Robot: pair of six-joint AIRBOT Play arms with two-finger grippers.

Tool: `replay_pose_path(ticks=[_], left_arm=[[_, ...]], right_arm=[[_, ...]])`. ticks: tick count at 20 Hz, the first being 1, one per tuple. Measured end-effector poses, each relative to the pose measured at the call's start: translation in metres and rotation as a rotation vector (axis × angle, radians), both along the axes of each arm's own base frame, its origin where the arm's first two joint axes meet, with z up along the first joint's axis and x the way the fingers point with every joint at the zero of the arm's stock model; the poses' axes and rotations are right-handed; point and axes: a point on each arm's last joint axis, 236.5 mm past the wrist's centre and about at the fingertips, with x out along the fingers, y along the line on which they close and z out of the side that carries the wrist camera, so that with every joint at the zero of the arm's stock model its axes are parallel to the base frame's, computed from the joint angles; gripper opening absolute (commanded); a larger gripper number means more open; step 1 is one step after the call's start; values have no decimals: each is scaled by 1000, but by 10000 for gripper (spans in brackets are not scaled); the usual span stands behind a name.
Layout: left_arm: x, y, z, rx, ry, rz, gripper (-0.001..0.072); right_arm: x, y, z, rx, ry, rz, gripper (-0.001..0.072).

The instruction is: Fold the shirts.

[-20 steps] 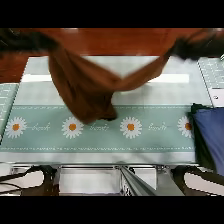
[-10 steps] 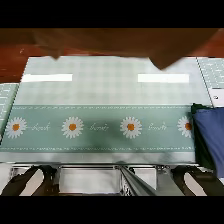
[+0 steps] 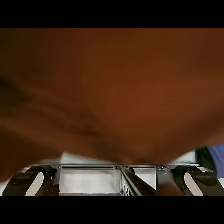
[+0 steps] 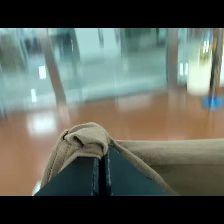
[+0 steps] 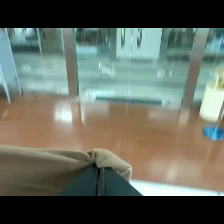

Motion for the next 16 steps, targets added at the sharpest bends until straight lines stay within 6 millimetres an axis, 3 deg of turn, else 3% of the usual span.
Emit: replay_pose_path(ticks=[2,5,8,10,14,16], left_arm=[[31,3,-43,-19,136,5,30],[95,8,-140,-42,408,17,30],[157,10,-234,-70,617,29,30],[196,12,-286,-95,709,43,30],[263,17,-368,-130,826,76,30],[296,19,-393,-165,841,98,30]], right_arm=[[19,-1,-37,13,145,0,17],[64,-1,-106,42,368,11,17],[128,-4,-183,79,553,10,17],[174,-6,-230,102,646,7,17],[261,-4,-317,160,785,23,17],[308,-4,-349,201,807,22,17]])
